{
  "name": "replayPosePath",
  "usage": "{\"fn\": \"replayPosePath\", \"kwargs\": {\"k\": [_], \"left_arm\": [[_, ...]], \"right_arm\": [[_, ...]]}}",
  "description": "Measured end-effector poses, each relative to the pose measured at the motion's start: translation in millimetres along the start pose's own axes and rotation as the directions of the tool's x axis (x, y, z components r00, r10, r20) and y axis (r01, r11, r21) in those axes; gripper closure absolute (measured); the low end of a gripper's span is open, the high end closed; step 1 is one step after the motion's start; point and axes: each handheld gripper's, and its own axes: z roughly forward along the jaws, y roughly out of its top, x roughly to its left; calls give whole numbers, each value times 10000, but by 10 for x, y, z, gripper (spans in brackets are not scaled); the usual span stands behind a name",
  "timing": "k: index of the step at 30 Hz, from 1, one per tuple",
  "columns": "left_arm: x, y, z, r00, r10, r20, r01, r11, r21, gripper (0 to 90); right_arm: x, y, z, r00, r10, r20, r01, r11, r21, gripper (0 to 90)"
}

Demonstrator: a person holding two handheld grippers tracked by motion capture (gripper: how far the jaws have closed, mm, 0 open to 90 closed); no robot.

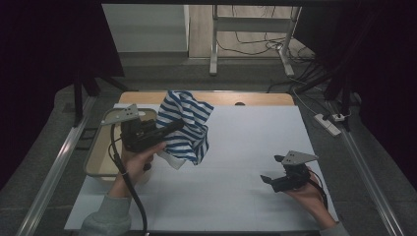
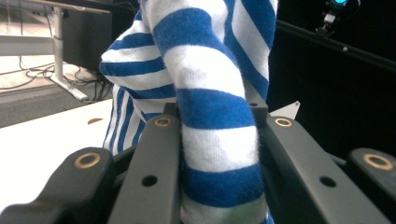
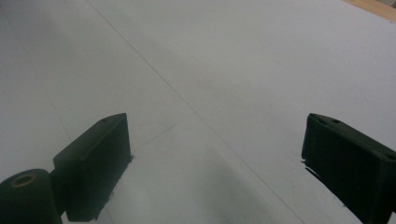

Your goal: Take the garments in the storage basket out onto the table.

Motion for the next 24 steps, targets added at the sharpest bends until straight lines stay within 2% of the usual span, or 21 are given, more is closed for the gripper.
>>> {"fn": "replayPosePath", "kwargs": {"k": [15, 24], "left_arm": [[-19, -134, 575, 9993, 28, 381, -71, 9936, 1131, 748], [-21, -212, 809, 9988, 57, 492, -133, 9876, 1564, 747]], "right_arm": [[-7, -2, 1, 10000, 47, -54, -47, 10000, -7, 78], [-7, -3, 2, 10000, 57, -56, -57, 10000, 7, 78]]}}
